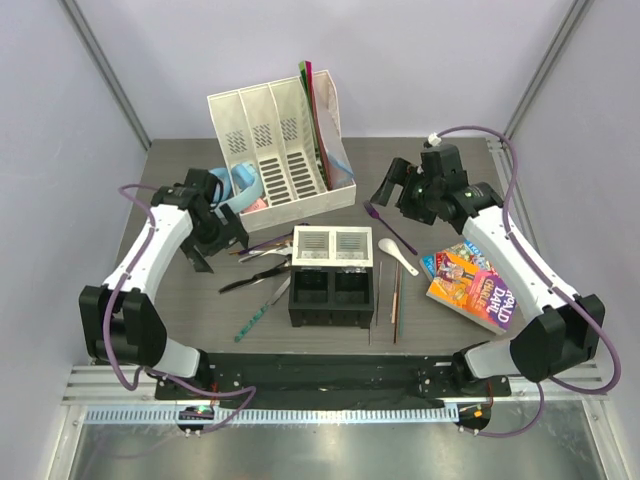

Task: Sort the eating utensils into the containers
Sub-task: Pick up the knife at the center of the board.

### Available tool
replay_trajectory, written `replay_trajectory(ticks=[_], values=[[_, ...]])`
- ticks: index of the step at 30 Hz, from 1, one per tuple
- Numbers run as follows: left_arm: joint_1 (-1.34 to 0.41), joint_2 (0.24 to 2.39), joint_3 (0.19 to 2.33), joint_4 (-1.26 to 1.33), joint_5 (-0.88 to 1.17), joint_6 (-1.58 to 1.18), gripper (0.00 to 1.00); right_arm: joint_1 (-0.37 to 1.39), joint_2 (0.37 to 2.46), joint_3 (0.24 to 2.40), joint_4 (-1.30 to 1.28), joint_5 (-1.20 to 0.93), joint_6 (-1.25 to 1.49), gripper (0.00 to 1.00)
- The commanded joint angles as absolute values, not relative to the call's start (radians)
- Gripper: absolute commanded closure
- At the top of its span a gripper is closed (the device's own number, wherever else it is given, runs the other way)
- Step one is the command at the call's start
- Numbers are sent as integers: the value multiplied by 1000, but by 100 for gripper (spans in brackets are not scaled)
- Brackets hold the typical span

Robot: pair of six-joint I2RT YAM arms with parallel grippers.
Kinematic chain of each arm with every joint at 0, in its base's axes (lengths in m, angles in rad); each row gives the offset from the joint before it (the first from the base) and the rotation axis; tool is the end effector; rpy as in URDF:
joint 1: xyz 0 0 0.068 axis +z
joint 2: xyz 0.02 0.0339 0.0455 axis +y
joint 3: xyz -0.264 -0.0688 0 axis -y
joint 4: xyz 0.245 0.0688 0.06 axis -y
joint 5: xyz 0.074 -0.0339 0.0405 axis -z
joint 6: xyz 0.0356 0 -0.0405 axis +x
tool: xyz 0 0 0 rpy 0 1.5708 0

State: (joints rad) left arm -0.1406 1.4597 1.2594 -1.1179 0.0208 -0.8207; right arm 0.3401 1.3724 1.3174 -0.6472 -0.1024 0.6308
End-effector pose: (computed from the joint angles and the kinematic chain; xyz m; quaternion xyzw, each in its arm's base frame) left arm 0.2674 -0.0386 0.2798 -0.3296 0.9356 -0.0674 0.1069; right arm 0.2811 0.1033 0.3481 0.1099 0.8995 0.2371 0.3500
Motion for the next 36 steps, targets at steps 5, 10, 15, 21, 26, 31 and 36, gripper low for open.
replay_trajectory(ticks=[5, 10, 15, 21, 26, 31, 36], values=[[-264, 1493, 1188, -1155, -127, -580, 1, 333, 1405, 1351, -752, -15, 584, 0], [-272, 1496, 1161, -1109, -63, -555, 1, 334, 1410, 1344, -762, -3, 572, 0], [-272, 1534, 1123, -1095, -55, -532, 1, 333, 1391, 1315, -762, 66, 568, 0], [-313, 1635, 1046, -1112, -58, -511, 2, 331, 1373, 1284, -767, 84, 560, 0], [-403, 1644, 1101, -1114, -26, -528, 2, 322, 1367, 1264, -787, 87, 551, 0], [-465, 1655, 1123, -1112, -5, -520, 3, 313, 1353, 1238, -795, 84, 540, 0], [-518, 1687, 1086, -1082, 26, -508, 3, 301, 1347, 1221, -799, 75, 532, 0]])
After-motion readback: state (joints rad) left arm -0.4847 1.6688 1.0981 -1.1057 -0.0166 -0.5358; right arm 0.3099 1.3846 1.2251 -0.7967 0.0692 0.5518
